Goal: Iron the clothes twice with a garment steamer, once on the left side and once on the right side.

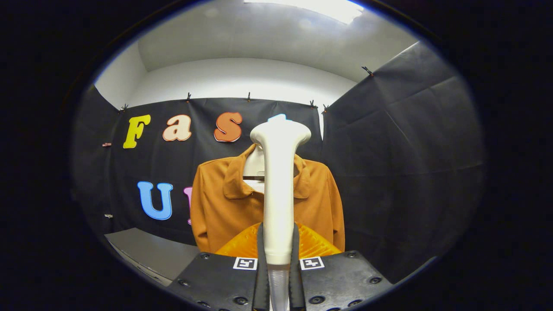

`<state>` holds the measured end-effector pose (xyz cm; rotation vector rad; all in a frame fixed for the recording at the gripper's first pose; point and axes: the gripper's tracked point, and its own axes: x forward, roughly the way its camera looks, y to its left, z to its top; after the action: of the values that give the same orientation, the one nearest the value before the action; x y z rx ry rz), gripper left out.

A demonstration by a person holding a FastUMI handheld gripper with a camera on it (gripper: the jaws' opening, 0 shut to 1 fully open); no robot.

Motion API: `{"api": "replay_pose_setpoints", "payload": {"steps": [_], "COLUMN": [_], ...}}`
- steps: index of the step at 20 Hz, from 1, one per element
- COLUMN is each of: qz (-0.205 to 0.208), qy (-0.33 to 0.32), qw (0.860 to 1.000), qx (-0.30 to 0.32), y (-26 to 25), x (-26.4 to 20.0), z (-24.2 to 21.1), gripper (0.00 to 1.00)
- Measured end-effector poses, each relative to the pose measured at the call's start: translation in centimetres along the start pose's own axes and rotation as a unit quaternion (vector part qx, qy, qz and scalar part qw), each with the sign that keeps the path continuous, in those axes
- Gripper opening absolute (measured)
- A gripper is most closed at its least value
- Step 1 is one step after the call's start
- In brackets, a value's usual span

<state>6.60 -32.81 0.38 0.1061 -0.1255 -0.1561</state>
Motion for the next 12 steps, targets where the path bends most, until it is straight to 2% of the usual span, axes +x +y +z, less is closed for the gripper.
{"api": "replay_pose_setpoints", "payload": {"steps": [8,12], "qz": [0.025,0.010], "qy": [0.032,0.058], "qw": [0.999,0.998], "qx": [0.013,0.016], "y": [-2.7,-4.3], "x": [3.6,4.4], "z": [-6.2,-9.9], "gripper": [0.21,0.21]}}
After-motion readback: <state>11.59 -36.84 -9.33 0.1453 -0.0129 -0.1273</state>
